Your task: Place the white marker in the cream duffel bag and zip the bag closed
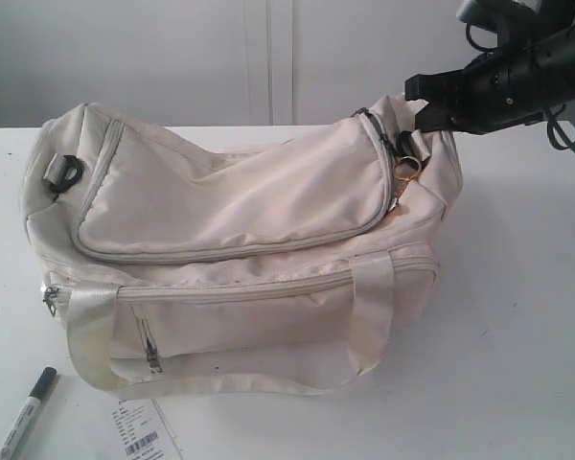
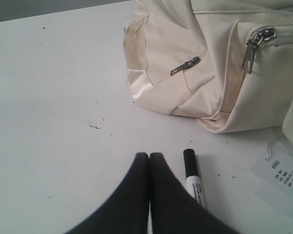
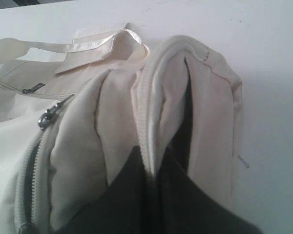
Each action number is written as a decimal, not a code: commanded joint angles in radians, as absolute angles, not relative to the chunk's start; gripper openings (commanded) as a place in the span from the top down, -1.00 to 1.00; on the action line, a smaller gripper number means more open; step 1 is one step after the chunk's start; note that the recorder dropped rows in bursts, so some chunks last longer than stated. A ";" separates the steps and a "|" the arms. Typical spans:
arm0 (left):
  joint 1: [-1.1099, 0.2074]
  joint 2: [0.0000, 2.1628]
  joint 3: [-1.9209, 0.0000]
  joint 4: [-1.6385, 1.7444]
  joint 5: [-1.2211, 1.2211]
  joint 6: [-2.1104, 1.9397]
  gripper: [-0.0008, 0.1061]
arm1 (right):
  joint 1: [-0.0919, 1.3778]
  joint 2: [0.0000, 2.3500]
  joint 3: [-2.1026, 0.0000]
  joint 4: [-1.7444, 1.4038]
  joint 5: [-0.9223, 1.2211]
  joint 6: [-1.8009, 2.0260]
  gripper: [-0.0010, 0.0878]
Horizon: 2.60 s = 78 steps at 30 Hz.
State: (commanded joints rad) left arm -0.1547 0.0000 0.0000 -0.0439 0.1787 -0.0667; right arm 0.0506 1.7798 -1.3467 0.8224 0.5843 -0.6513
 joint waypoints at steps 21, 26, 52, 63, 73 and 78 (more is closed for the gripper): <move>-0.155 0.000 0.000 -0.127 -0.074 -0.449 0.99 | 0.051 1.780 -1.347 0.820 0.577 -0.651 0.98; -0.155 0.000 0.000 -0.126 -0.027 -0.425 0.99 | 0.051 1.780 -1.347 0.820 0.577 -0.651 0.98; -0.155 0.424 -0.380 -0.120 0.348 -0.020 0.99 | 0.051 1.780 -1.347 0.818 0.577 -0.651 0.98; -0.156 0.621 -0.547 -0.452 0.582 0.533 0.99 | 0.051 1.780 -1.347 0.818 0.577 -0.651 0.98; -0.240 0.759 -0.634 -0.535 0.611 0.634 0.99 | 0.051 1.780 -1.347 0.818 0.577 -0.651 0.98; -0.297 0.820 -0.678 -0.542 0.593 0.653 0.99 | 0.051 1.780 -1.347 0.818 0.577 -0.651 0.98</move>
